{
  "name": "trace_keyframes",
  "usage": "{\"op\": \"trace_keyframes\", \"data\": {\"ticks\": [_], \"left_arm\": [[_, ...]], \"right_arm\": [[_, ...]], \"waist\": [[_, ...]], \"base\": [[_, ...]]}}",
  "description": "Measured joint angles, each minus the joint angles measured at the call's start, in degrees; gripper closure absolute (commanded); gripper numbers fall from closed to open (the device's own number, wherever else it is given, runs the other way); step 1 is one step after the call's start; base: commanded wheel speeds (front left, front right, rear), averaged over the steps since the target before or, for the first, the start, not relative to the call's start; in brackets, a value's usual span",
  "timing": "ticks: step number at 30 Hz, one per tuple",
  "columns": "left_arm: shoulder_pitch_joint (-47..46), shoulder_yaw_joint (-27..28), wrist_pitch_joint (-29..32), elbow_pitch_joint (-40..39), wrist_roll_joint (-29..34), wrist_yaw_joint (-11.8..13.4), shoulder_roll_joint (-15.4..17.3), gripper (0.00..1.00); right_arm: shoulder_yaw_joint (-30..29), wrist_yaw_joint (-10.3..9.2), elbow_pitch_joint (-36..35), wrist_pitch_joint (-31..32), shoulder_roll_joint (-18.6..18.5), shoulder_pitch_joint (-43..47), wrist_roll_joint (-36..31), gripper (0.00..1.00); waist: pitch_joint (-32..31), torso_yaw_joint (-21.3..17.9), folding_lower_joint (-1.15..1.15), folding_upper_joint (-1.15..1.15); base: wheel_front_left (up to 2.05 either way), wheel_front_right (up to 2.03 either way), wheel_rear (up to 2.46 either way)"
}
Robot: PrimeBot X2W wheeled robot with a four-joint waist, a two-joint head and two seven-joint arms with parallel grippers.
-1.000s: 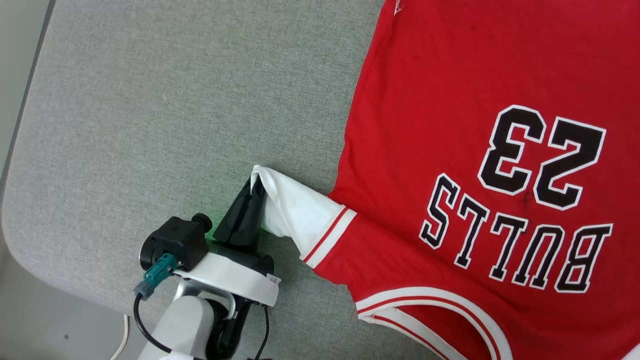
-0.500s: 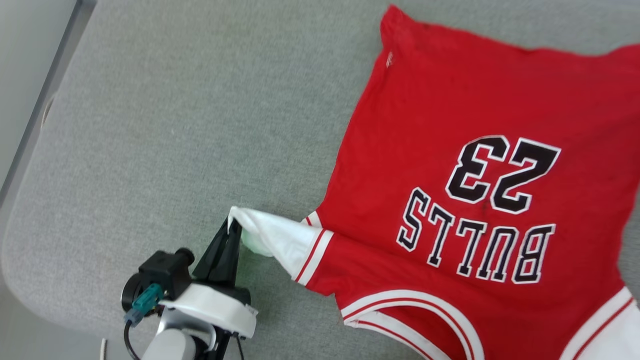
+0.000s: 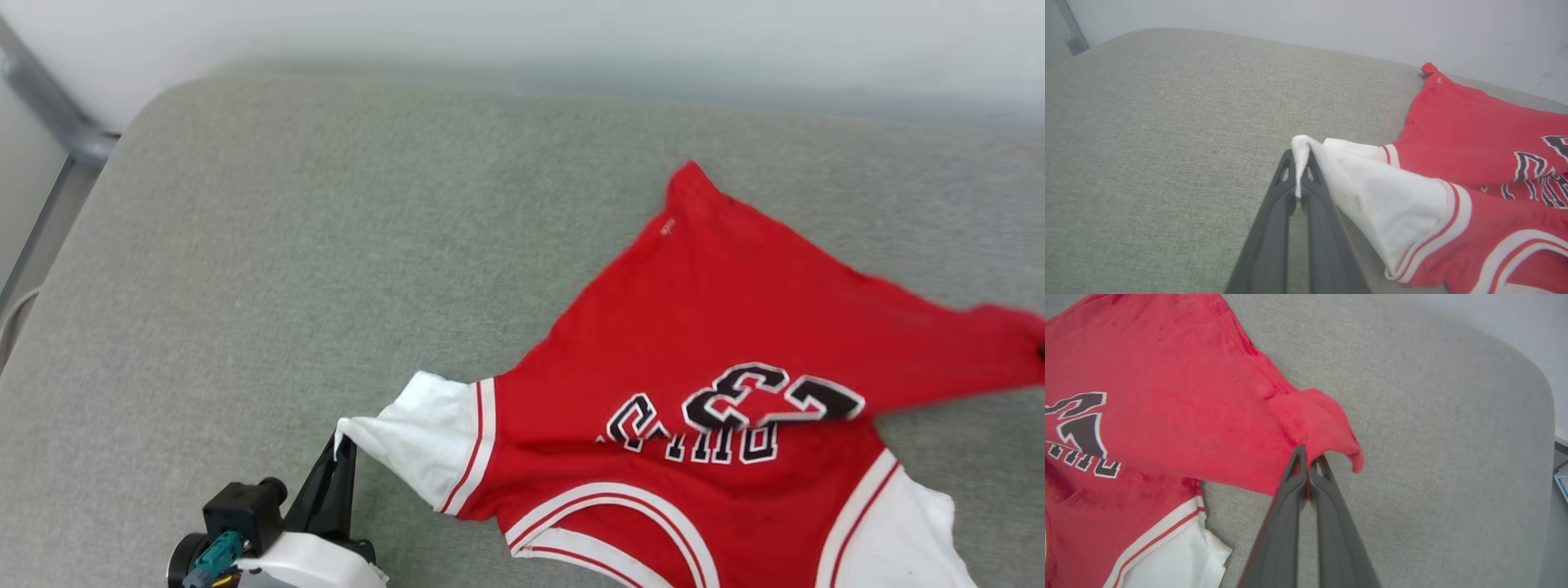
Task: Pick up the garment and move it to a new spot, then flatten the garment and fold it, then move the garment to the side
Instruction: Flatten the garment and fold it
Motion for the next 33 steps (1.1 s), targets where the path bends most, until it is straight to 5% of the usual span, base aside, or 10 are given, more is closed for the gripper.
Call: {"op": "trace_keyframes", "data": {"ticks": [15, 22, 27, 29, 33], "left_arm": [[3.90, 0.80, 0.60, -0.36, -1.31, 1.18, 1.25, 1.00], [4.03, 0.64, 0.85, -0.55, -1.51, 1.18, 1.81, 1.00], [4.04, 0.55, 1.01, -0.67, -1.82, 1.43, 2.04, 1.00], [4.05, 0.44, 1.02, -0.74, -1.85, 1.47, 2.11, 1.00], [4.04, -0.01, 1.05, -0.83, -1.88, 1.52, 2.09, 1.00]], "right_arm": [[-16.17, 0.00, -6.38, 0.04, 11.80, 31.38, -0.01, 1.00], [-16.95, 0.00, -4.71, 1.83, 18.07, 38.25, -0.48, 1.00], [-17.29, 0.00, -3.90, -1.27, 19.15, 38.26, -2.96, 1.00], [-18.17, -0.01, -4.14, -3.30, 19.25, 36.96, -3.85, 0.00], [-19.30, -0.01, -6.22, -6.00, 18.37, 34.19, -4.81, 0.00]], "waist": [[-5.49, -4.70, 0.00, 0.00], [-5.59, -5.10, 0.00, 0.00], [-5.41, -5.43, 0.01, 0.00], [-5.48, -5.58, 0.01, 0.00], [-5.68, -5.54, 0.01, 0.00]], "base": [[0.00, 0.00, 0.00], [0.00, 0.00, 0.00], [0.00, 0.00, 0.00], [0.00, 0.00, 0.00], [0.00, 0.00, 0.00]]}}
